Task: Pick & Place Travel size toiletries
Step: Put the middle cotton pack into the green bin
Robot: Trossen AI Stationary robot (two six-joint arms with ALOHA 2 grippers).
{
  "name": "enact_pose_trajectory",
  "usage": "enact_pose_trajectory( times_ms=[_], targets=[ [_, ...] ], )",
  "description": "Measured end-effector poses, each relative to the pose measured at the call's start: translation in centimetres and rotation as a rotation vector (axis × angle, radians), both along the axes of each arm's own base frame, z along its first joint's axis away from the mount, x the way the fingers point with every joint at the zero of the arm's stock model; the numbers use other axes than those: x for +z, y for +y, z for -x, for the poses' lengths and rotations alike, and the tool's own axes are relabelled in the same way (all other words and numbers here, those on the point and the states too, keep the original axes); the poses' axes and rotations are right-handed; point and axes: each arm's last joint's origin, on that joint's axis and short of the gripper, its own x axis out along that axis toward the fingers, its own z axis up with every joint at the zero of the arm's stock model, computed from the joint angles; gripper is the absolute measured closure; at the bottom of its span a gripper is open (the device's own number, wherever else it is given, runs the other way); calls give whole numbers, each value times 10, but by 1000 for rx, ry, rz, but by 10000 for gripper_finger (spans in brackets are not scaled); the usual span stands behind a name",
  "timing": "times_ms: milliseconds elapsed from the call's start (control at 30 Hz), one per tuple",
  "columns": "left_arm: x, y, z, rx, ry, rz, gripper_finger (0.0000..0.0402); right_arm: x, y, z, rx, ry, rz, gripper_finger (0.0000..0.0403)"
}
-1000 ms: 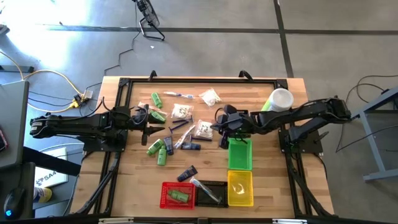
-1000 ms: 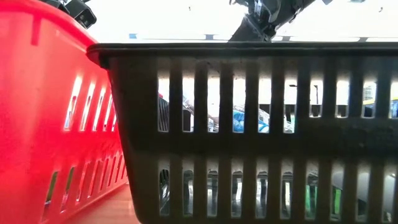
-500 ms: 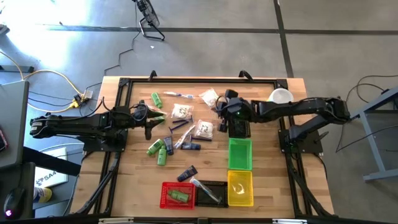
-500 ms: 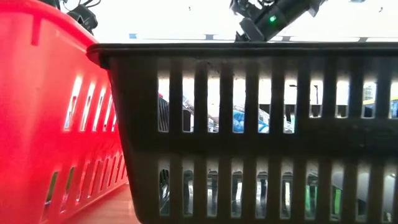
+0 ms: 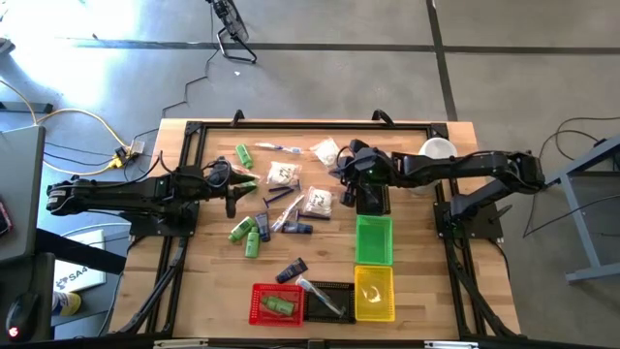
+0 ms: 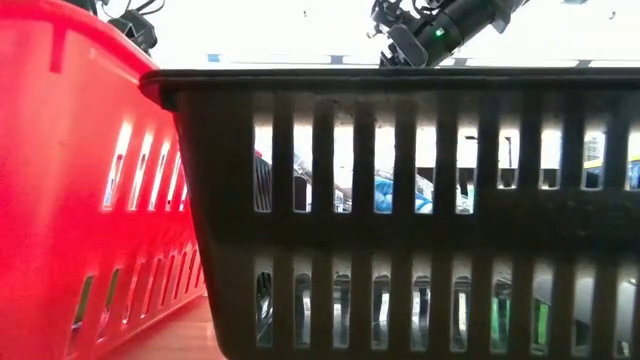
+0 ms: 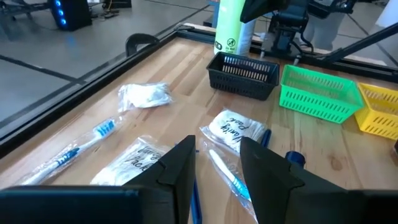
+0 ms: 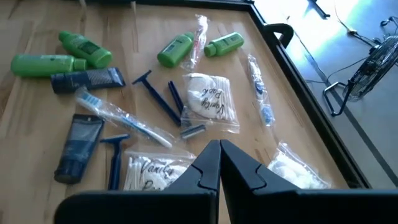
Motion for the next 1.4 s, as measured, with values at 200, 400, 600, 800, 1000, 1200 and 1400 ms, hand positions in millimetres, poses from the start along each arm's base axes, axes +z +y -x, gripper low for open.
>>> enact_pose_trajectory(
  times_ms=[200, 400, 600, 800, 1000, 1200, 1400],
  targets=[
    [-5, 1, -4, 37, 18, 85, 242, -1, 0, 1, 17, 24, 20, 401],
    [-11, 3, -11, 122, 34, 170, 180, -1, 0, 1, 16, 24, 22, 401],
    [-14, 3, -14, 108, 52, 187, 159, -1, 0, 1, 17, 25, 24, 400],
    [-14, 4, -14, 147, 8, 288, 158, -1, 0, 1, 18, 25, 25, 400],
    [-13, 5, -14, 249, -86, 481, 158, -1, 0, 0, 17, 18, 25, 400],
    [-17, 17, -14, 345, -99, 533, 158, -1, 0, 0, 17, 17, 26, 400],
    [-24, 33, -16, 368, -55, 603, 158, -1, 0, 0, 17, 17, 26, 400]
  ],
)
